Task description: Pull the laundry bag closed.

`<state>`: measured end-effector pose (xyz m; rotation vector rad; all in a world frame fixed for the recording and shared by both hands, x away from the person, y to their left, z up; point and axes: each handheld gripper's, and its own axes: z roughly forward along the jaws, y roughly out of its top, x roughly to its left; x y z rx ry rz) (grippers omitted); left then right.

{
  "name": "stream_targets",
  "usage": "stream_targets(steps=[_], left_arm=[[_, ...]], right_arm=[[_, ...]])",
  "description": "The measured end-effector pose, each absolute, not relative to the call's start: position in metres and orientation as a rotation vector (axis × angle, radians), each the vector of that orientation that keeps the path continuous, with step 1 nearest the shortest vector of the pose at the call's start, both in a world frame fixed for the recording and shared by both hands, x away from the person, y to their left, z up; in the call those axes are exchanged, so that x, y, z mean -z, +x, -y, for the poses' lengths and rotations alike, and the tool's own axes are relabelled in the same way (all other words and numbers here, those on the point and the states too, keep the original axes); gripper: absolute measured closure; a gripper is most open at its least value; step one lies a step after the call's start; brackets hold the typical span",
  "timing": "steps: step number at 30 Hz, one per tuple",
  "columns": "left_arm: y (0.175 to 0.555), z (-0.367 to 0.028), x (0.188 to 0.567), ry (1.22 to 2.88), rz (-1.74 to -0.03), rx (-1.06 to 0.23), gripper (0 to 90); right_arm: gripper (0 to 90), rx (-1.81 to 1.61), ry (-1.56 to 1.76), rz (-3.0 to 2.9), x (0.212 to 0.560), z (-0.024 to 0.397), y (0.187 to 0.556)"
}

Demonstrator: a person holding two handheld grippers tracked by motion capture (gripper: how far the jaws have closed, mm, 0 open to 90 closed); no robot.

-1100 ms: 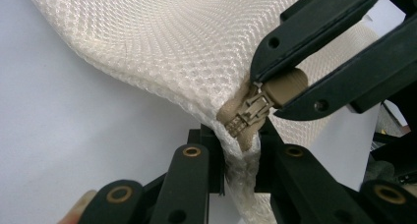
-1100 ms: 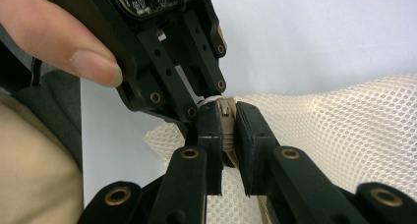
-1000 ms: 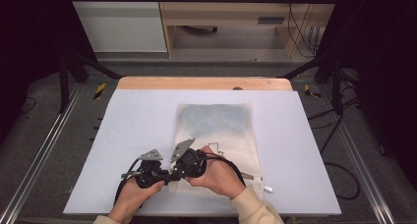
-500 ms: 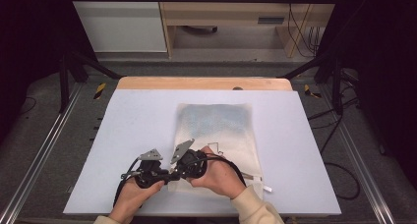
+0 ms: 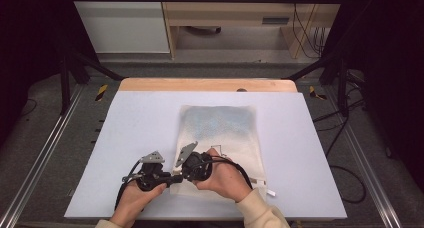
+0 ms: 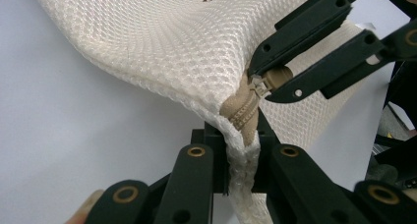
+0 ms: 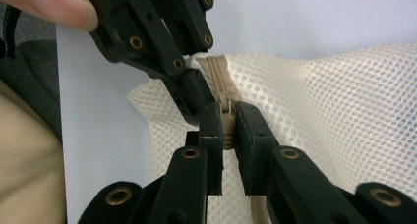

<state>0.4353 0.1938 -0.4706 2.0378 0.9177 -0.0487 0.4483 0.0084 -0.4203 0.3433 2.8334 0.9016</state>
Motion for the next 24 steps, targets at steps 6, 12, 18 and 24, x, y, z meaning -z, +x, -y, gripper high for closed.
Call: stream_targets(steps=[6,12,18,24], left_arm=[[0.435,-0.193,0.471,2.042,-0.913,0.042,83.1],[0.434,-0.192,0.470,2.045,-0.910,0.044,83.1],[0.434,-0.193,0.470,2.049,-0.905,0.041,83.0],[0.434,-0.192,0.470,2.054,-0.900,0.042,83.0]], right_arm=[[82.3,-0.903,0.347,-2.841,0.420,-0.005,0.449],[82.3,-0.888,0.350,-2.853,0.422,-0.002,0.449],[82.3,-0.884,0.362,-2.852,0.422,0.002,0.450],[82.3,-0.880,0.376,-2.856,0.424,0.005,0.451]])
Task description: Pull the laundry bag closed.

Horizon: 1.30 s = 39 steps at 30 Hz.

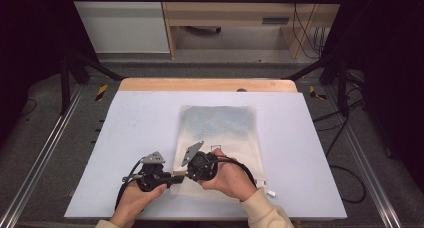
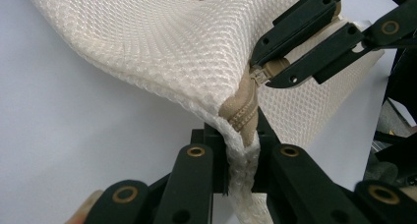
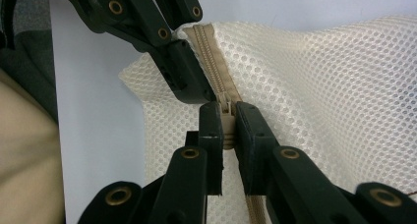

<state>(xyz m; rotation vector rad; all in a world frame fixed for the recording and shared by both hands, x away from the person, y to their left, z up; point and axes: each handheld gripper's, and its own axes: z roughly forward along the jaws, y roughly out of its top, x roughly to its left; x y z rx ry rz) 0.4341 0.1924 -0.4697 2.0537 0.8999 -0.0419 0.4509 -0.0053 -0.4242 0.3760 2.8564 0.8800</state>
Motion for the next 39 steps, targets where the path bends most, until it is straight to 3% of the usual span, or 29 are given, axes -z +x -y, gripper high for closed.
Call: stream_targets(steps=[39], left_arm=[[0.430,-0.187,0.468,2.056,-0.879,0.021,83.0]], right_arm=[[82.2,-0.872,0.401,-2.854,0.426,0.017,0.450]])
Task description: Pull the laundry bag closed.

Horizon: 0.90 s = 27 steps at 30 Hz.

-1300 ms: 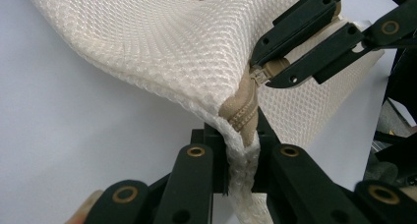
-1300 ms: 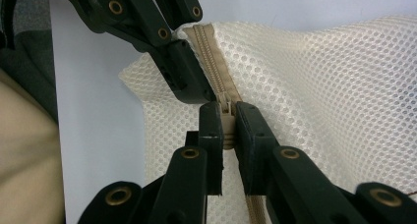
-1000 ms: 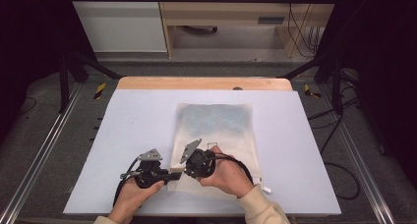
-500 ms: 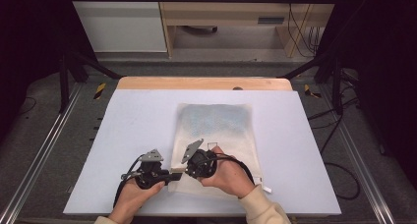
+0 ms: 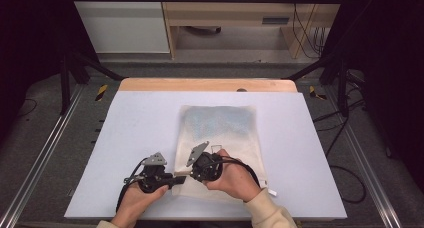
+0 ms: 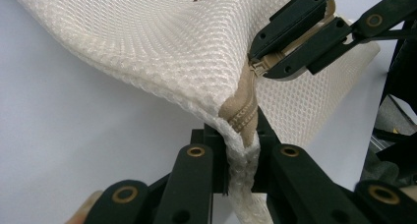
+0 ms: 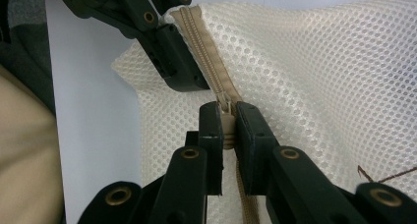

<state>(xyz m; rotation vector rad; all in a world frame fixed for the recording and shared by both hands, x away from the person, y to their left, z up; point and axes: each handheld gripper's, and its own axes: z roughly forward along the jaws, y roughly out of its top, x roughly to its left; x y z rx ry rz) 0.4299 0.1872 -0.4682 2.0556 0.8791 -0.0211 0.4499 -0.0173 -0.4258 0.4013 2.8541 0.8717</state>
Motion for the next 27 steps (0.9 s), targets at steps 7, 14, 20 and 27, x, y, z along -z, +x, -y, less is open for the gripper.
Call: stream_targets(steps=[7,14,20,27], left_arm=[[0.429,-0.186,0.467,2.049,-0.878,0.012,83.0],[0.428,-0.185,0.467,2.043,-0.874,0.014,83.0],[0.427,-0.182,0.469,2.046,-0.870,0.018,83.0],[0.427,-0.179,0.470,2.049,-0.869,0.018,83.0]], right_arm=[[82.2,-0.858,0.417,-2.852,0.426,0.021,0.450],[82.2,-0.861,0.441,-2.835,0.425,0.026,0.448],[82.2,-0.869,0.465,-2.833,0.426,0.036,0.449],[82.3,-0.865,0.477,-2.824,0.427,0.042,0.447]])
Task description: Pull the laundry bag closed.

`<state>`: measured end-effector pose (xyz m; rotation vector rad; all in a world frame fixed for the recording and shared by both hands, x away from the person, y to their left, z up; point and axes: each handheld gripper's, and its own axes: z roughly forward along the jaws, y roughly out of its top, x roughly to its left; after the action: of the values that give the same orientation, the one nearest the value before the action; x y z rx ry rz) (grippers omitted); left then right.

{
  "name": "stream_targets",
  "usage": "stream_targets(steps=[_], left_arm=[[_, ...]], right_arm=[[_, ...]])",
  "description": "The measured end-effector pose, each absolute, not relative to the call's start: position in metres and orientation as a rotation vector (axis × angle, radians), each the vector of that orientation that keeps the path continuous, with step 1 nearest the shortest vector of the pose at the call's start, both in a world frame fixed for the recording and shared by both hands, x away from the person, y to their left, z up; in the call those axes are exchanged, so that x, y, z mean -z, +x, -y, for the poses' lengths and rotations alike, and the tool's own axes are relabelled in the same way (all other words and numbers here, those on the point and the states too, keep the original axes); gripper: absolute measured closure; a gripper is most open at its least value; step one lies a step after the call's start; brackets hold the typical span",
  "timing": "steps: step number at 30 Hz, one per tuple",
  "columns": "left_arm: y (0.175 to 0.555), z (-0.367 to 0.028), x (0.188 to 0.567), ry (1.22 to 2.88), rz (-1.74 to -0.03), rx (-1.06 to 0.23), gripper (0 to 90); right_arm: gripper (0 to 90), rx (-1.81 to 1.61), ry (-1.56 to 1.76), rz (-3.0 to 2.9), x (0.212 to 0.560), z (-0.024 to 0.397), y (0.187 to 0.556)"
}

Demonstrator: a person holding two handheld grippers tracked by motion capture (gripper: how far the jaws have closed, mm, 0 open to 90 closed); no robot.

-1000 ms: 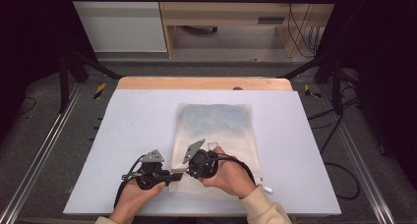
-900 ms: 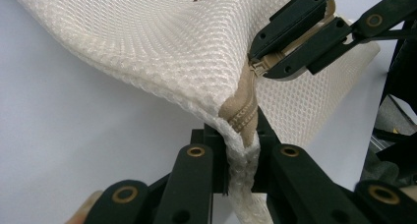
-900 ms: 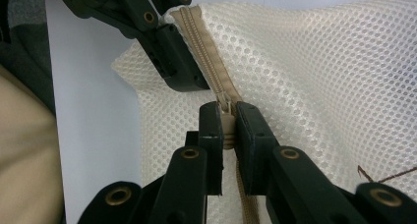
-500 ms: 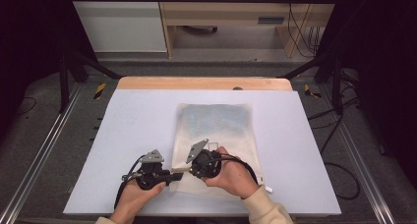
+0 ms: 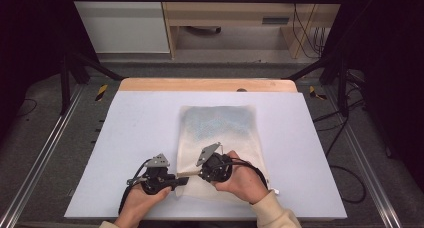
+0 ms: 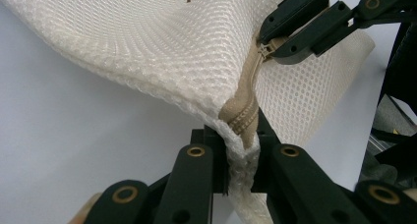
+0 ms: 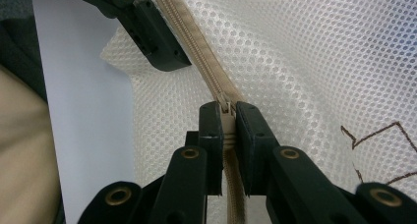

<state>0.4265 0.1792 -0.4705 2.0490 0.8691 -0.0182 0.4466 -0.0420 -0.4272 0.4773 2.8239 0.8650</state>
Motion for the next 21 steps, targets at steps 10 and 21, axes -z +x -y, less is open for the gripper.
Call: stream_targets(steps=[10,21], left_arm=[[0.427,-0.177,0.473,2.049,-0.869,0.025,83.0],[0.427,-0.173,0.475,2.053,-0.870,0.032,82.9]], right_arm=[[82.2,-0.874,0.524,-2.813,0.429,0.055,0.448],[82.2,-0.888,0.559,-2.801,0.430,0.067,0.446]])
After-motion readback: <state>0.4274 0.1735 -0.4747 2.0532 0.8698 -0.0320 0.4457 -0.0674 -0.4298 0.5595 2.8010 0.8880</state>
